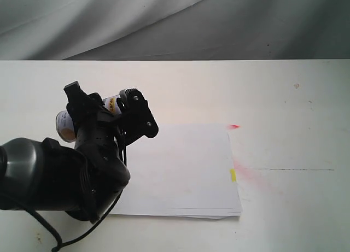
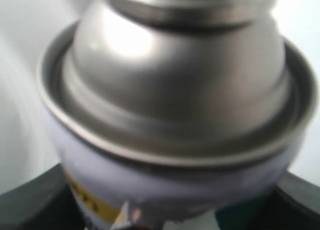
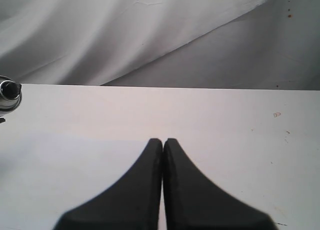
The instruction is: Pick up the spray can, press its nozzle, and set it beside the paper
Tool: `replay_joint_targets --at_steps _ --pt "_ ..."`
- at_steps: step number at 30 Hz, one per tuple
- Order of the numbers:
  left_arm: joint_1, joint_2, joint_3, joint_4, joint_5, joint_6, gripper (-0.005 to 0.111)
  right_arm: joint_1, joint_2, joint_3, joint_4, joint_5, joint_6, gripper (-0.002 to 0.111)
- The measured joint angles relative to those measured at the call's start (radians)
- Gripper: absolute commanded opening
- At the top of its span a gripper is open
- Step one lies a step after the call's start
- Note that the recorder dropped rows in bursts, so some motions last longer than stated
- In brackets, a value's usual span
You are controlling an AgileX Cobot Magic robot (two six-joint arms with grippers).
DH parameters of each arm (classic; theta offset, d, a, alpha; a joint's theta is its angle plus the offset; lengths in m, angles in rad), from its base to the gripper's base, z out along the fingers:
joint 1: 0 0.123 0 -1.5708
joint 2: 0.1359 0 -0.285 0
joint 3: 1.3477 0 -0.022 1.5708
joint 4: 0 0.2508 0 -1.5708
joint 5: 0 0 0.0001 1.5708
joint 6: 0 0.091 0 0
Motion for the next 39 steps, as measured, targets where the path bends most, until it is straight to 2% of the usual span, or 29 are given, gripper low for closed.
replay_joint_targets --at_steps 15,25,28,31,36,39 --pt "0.000 0.000 0.000 0.000 -0.004 0.000 0.000 0.000 0.000 0.000 0.173 -0.266 0.000 0.000" --pt "0.000 0.000 0.000 0.000 -0.004 0.000 0.000 0.000 0.000 0.000 0.237 -0.282 0.017 0.000" --pt "0.000 0.000 0.000 0.000 -0.004 0.000 0.000 0.000 0.000 -0.002 0.322 -0.225 0.028 0.000" --pt "0.000 0.000 0.000 0.000 -0.004 0.000 0.000 0.000 0.009 -0.048 0.346 -0.056 0.034 0.000" --pt "0.000 0.000 0.000 0.000 -0.008 0.000 0.000 0.000 0.140 -0.200 0.358 0.076 0.044 0.000" --pt "0.000 0.000 0.000 0.000 -0.008 0.000 0.000 0.000 0.270 -0.337 0.358 0.135 -0.021 0.000"
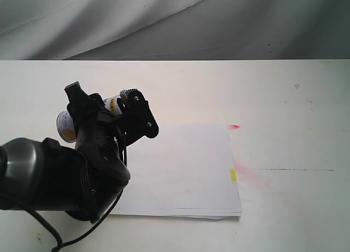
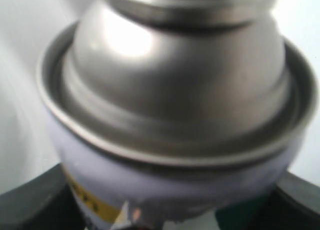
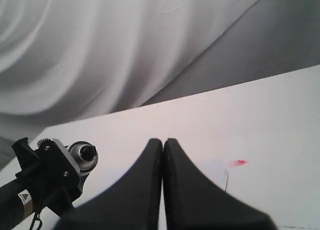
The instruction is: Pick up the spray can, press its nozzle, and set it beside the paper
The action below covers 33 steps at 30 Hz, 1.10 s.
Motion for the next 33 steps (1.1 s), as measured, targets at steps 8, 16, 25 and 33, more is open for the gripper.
replay_joint_targets --at_steps 8,16,25,33 --pt "0.000 0.000 0.000 0.000 0.000 0.000 0.000 0.000 0.474 -0.501 0.021 0.287 -0.332 0.000" --pt "0.000 0.000 0.000 0.000 0.000 0.000 0.000 0.000 0.910 -0.885 0.347 0.559 -0.761 0.000" --pt "0.000 0.000 0.000 0.000 0.000 0.000 0.000 0.000 1.280 -0.977 0.627 0.667 -1.027 0.000" --pt "0.000 0.000 0.000 0.000 -0.004 0.000 0.000 0.000 1.484 -0.977 0.823 0.702 -1.233 0.000"
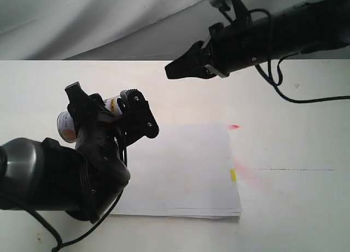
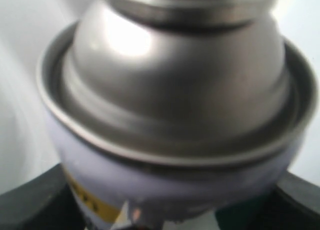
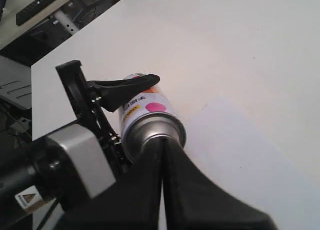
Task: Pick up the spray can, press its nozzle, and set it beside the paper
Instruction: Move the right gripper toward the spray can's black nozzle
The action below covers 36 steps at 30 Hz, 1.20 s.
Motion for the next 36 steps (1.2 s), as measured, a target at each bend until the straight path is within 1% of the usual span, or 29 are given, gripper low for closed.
replay_joint_targets --at_steps 4,7,10,15,20,25,30,34,36 --pt "0.000 0.000 0.000 -0.003 0.000 -0.002 0.000 -0.004 0.079 0.005 0.043 0.030 -0.081 0.000" --pt "0.000 0.000 0.000 -0.040 0.000 0.013 0.000 -0.054 0.084 0.112 0.198 0.080 -0.202 0.000" --pt "0.000 0.000 0.000 -0.049 0.000 0.055 0.000 -0.080 0.084 0.229 0.234 0.094 -0.299 0.000" --pt "0.000 0.000 0.000 -0.053 -0.002 0.158 0.000 -0.023 0.084 0.254 0.308 0.036 -0.387 0.000" --pt "0.000 0.000 0.000 -0.053 -0.002 0.170 0.000 0.020 0.084 0.206 0.286 -0.017 -0.383 0.000" --pt "0.000 0.000 0.000 -0.065 -0.002 0.176 0.000 0.040 0.084 0.152 0.194 -0.058 -0.336 0.000" --pt "0.000 0.000 0.000 -0.068 0.000 0.176 0.000 0.045 0.084 0.148 0.143 -0.067 -0.328 0.000" --pt "0.000 0.000 0.000 -0.071 0.002 0.176 0.000 0.091 0.084 0.148 0.135 -0.101 -0.339 0.000" --pt "0.000 0.000 0.000 -0.071 0.002 0.176 0.000 0.098 0.084 0.148 0.139 -0.118 -0.350 0.000"
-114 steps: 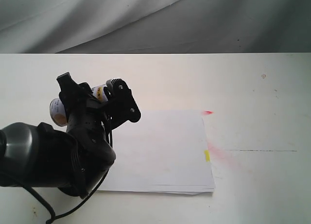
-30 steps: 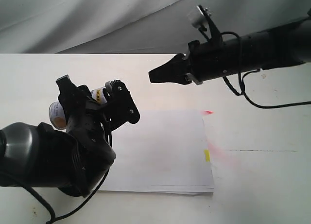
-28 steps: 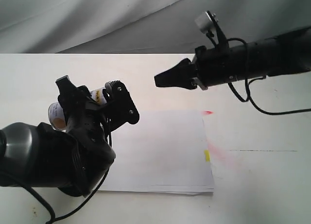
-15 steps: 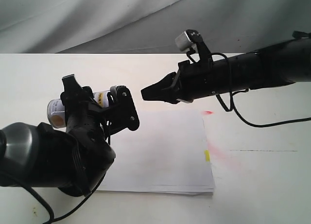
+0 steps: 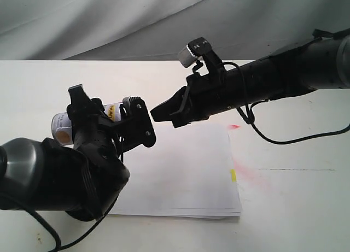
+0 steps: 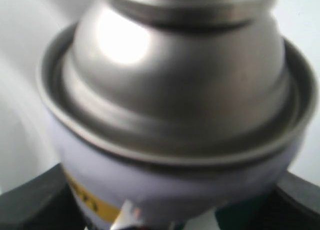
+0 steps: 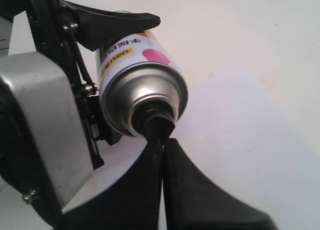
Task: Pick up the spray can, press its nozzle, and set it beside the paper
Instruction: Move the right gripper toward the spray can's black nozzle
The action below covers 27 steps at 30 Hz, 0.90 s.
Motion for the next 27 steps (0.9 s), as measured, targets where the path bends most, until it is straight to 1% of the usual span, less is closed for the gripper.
replay_joint_targets --at_steps 27 --pt "0.000 0.000 0.000 0.000 0.002 0.000 0.000 0.006 0.023 0.000 0.066 -0.015 -0.053 0.000"
